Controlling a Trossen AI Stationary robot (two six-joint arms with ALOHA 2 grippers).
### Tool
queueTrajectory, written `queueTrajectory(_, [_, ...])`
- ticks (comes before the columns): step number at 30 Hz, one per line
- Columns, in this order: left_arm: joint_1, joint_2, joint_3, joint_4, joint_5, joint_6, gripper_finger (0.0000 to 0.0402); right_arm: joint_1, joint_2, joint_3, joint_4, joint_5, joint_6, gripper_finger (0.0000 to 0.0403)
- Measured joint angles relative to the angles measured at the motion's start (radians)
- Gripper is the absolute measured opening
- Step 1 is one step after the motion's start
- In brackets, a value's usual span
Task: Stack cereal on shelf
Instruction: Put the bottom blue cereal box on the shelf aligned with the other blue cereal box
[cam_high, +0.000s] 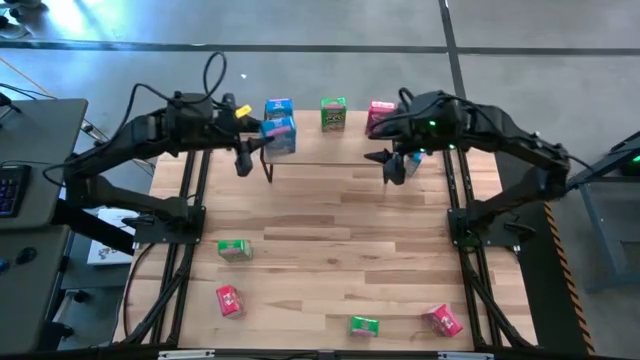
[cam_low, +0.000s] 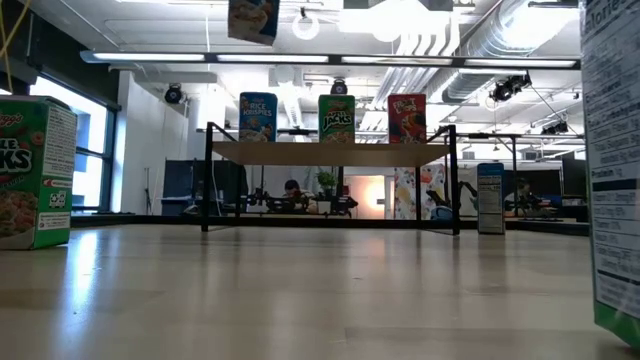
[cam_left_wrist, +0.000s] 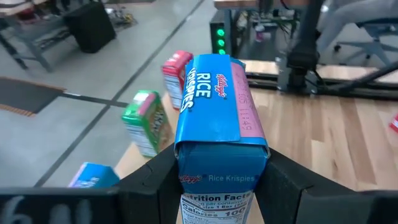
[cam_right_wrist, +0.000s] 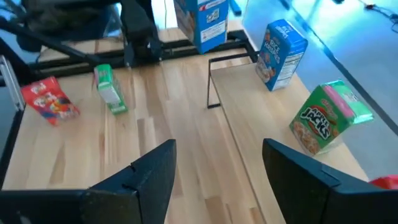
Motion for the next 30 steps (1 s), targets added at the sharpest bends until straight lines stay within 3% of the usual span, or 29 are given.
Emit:
queueTrajectory(12, [0.171, 0.037, 0.000, 0.048, 0.174, -0.014, 0.0156, 0.000, -0.282, -0.335, 0.245, -0.003, 0.048, 0.0232])
queueTrajectory(24, [0.286, 0.075, -0.004, 0.026, 0.291, 0.008, 0.0156, 0.001, -0.468, -0.592, 0.479, -0.003, 0.080, 0.0232])
queueTrajectory(30, [0.302, 0.037, -0.137, 0.093, 0.336, 0.000, 0.0156, 0.001, -0.496, -0.648, 0.517, -0.002, 0.104, 0.0232])
